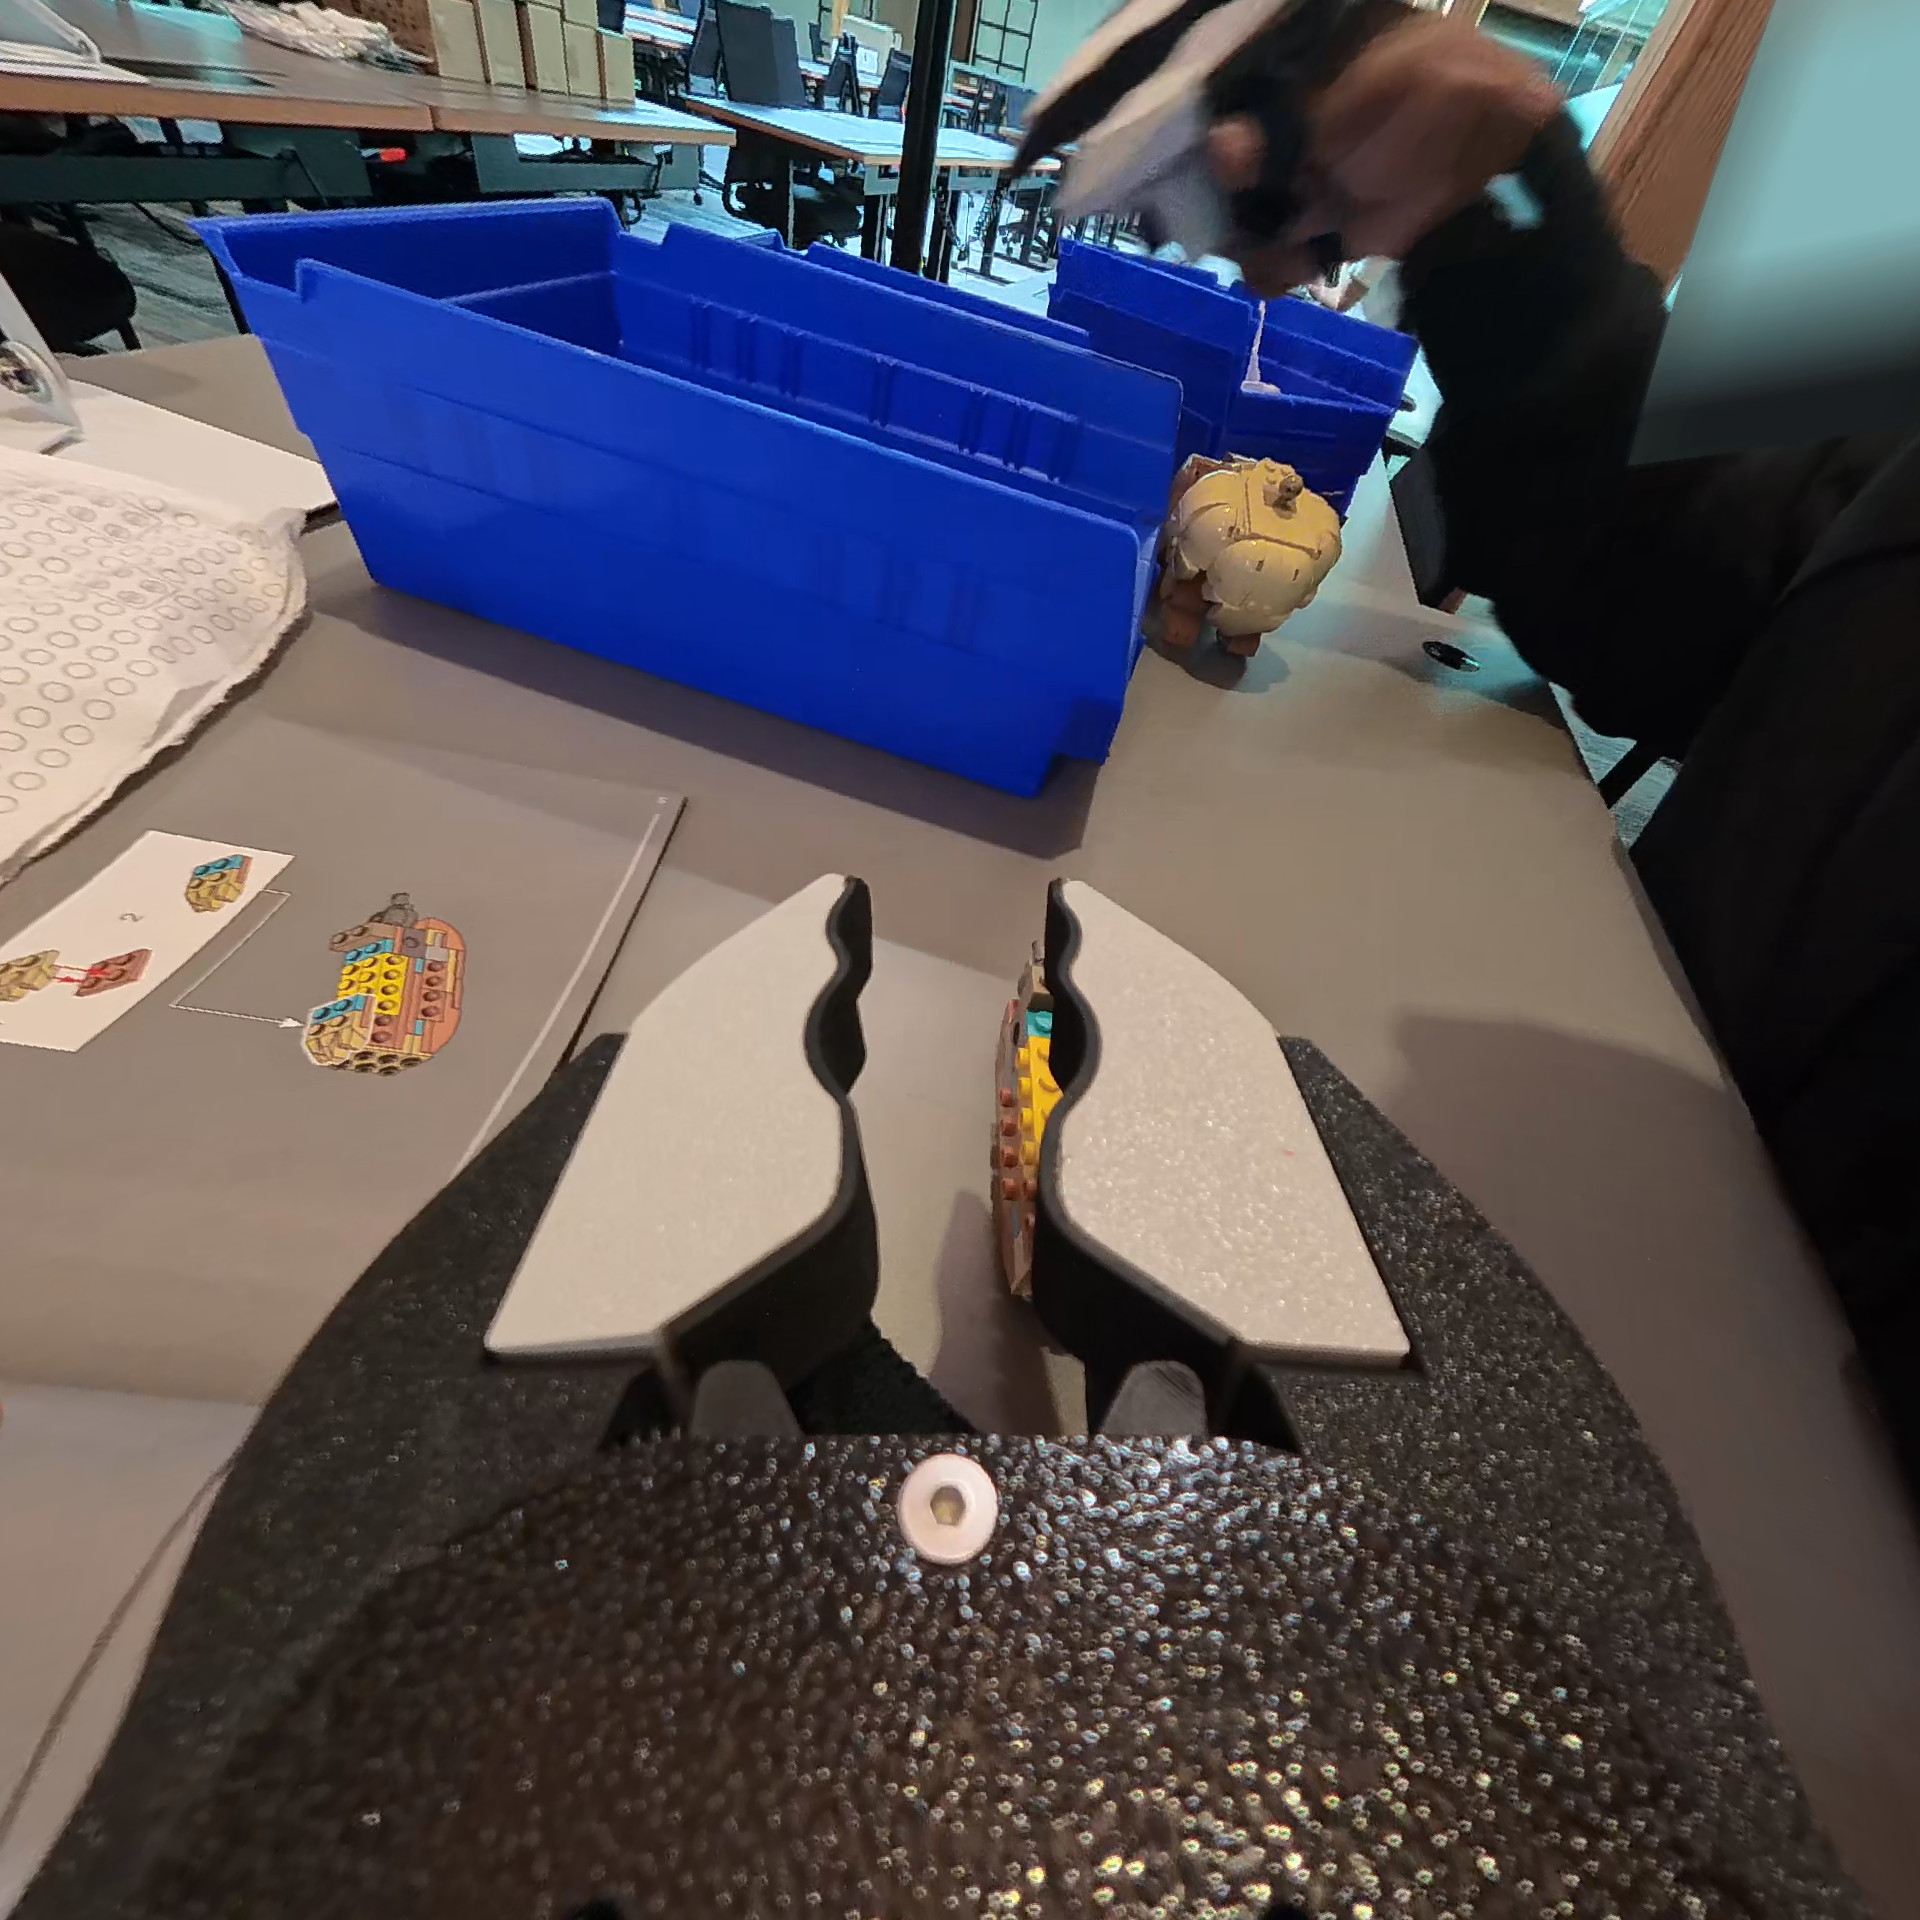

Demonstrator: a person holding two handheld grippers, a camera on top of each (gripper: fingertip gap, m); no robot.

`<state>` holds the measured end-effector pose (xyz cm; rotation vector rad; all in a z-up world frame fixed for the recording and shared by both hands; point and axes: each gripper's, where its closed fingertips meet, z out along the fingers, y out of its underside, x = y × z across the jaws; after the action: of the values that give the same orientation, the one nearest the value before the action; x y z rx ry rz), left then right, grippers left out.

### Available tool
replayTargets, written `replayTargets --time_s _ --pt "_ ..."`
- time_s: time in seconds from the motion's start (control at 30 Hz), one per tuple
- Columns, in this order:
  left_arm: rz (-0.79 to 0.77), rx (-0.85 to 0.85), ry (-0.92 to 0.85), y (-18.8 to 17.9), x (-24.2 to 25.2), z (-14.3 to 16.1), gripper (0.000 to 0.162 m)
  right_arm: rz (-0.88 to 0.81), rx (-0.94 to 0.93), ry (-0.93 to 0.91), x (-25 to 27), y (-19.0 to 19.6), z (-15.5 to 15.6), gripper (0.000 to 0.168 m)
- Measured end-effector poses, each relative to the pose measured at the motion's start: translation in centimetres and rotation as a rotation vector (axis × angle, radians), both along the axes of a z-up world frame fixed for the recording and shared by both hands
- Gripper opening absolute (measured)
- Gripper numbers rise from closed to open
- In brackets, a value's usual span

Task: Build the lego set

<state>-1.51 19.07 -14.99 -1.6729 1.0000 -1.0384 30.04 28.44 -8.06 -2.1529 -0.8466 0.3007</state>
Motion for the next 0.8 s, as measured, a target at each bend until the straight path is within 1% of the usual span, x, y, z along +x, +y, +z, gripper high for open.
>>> replayTargets --time_s 0.07,0.1,0.2,0.27,0.33,0.37,0.4,0.43,0.53,0.6,0.63,0.67,0.73,0.8 --pt "-0.003 0.000 0.005 -0.1 0.1 -0.1 0.031 0.052 0.000 0.017 -0.7 -4.0 0.3 0.052" --pt "-0.006 0.001 0.009 -0.1 0.1 -0.1 0.031 0.075 -0.011 0.003 -1.3 -6.0 -0.3 0.052" --pt "-0.007 0.000 0.015 -0.1 0.2 -0.2 0.031 0.102 -0.060 -0.114 -2.3 -10.7 -3.7 0.059" --pt "-0.005 -0.005 0.006 -0.1 0.2 -0.1 0.031 0.082 -0.087 -0.197 -2.1 -12.2 -5.8 0.064" --pt "-0.002 -0.004 0.001 -0.1 0.2 -0.1 0.031 0.058 -0.112 -0.271 -1.3 -13.0 -7.5 0.063" --pt "0.000 -0.001 0.002 -0.1 0.2 0.0 0.031 0.046 -0.091 -0.289 -0.9 -13.0 -7.7 0.062" --pt "0.002 0.002 0.004 -0.1 0.2 0.0 0.031 0.041 -0.083 -0.296 -0.5 -13.1 -7.6 0.054" --pt "0.003 0.006 0.005 -0.1 0.2 0.0 0.031 0.032 -0.096 -0.312 0.3 -13.2 -7.6 0.052" --pt "0.004 0.013 0.011 -0.1 0.2 -0.1 0.031 0.031 -0.136 -0.345 2.1 -13.6 -7.4 0.049" --pt "0.003 0.014 0.014 -0.2 0.2 -0.1 0.031 0.000 -0.122 -0.405 3.4 -13.4 -6.8 0.056" --pt "0.003 0.014 0.015 -0.2 0.2 -0.1 0.031 0.004 -0.108 -0.406 3.2 -13.3 -6.3 0.059" --pt "0.003 0.013 0.016 -0.2 0.2 -0.1 0.031 0.021 -0.087 -0.373 2.3 -13.4 -5.6 0.058" --pt "0.002 0.013 0.019 -0.2 0.3 -0.2 0.031 0.086 -0.041 -0.264 -1.1 -13.4 -4.6 0.054" --pt "0.003 0.014 0.021 -0.2 0.3 -0.2 0.031 0.139 -0.007 -0.207 -5.1 -13.1 -4.6 0.054"
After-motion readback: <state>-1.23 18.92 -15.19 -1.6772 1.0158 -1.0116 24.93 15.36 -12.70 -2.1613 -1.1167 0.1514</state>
